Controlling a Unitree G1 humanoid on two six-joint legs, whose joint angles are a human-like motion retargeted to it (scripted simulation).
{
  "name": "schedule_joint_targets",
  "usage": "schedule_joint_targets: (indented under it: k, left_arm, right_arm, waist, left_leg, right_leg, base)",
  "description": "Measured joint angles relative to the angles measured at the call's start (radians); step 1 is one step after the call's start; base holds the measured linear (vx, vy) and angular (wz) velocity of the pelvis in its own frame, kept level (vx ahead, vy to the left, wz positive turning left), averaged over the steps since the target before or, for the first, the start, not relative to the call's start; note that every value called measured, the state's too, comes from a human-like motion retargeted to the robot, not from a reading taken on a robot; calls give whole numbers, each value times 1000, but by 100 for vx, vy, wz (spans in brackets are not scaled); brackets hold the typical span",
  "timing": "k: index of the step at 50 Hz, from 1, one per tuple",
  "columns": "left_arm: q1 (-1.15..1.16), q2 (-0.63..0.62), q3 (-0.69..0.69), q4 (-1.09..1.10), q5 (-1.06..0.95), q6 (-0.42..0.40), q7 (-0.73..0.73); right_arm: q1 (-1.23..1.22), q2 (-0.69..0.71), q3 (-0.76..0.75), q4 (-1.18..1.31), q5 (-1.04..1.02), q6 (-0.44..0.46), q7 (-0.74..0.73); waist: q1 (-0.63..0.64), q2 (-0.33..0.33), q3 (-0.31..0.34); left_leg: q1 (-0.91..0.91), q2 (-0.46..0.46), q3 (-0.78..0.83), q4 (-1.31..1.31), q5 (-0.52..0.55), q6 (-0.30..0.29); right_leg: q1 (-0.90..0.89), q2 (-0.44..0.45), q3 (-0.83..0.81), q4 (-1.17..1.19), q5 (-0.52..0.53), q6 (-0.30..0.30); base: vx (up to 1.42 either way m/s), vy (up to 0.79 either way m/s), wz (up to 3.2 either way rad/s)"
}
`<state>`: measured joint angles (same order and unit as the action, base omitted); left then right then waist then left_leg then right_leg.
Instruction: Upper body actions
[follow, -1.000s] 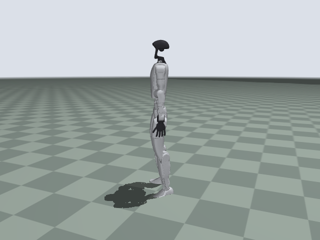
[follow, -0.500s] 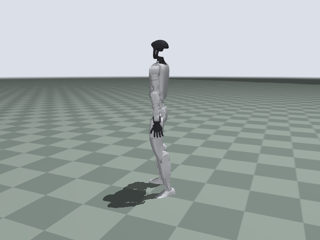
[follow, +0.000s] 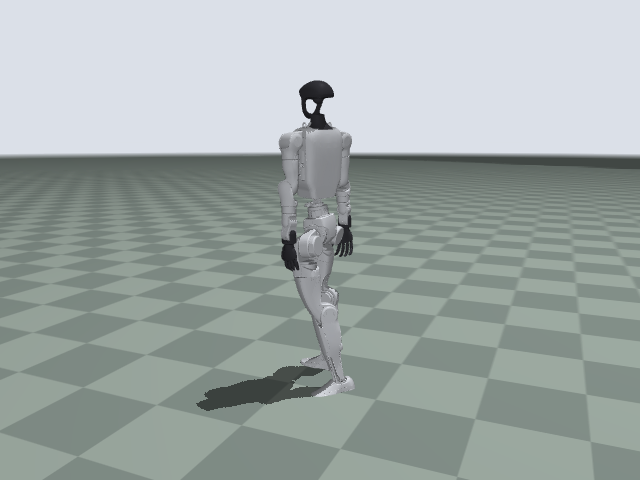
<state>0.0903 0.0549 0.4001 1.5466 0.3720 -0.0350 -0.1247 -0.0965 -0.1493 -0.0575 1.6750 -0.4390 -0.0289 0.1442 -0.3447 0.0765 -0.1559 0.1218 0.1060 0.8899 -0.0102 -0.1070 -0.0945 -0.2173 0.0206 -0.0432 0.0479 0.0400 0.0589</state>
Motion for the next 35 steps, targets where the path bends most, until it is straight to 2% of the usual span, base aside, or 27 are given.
schedule_joint_targets:
  k: [8, 20, 35]
  left_arm:
    - [-2, -12, -6, 1, -3, -2, -7]
    - [11, -10, -21, 5, 7, 5, -11]
    - [-16, 9, 7, 13, -19, 13, -6]
  right_arm:
    - [5, 3, -7, -12, 28, -5, 3]
    - [29, -14, -9, -15, 32, -14, 6]
    - [65, -49, -47, -24, 21, -9, 15]
  waist:
    - [18, -2, 11]
    - [102, -16, 22]
    - [254, -37, -7]
  left_leg:
    - [-10, -6, -7, -1, 3, 4]
    - [-40, -11, -109, 14, 21, 28]
    - [-156, -72, -485, 20, 85, 86]
  right_leg:
    - [5, -14, -21, -4, -4, 5]
    - [75, -73, -163, -11, -45, 11]
    - [212, -140, -456, -40, -116, 24]
  base:
    - [1, 0, 7]
    - [14, -3, 74]
    - [27, 13, 126]
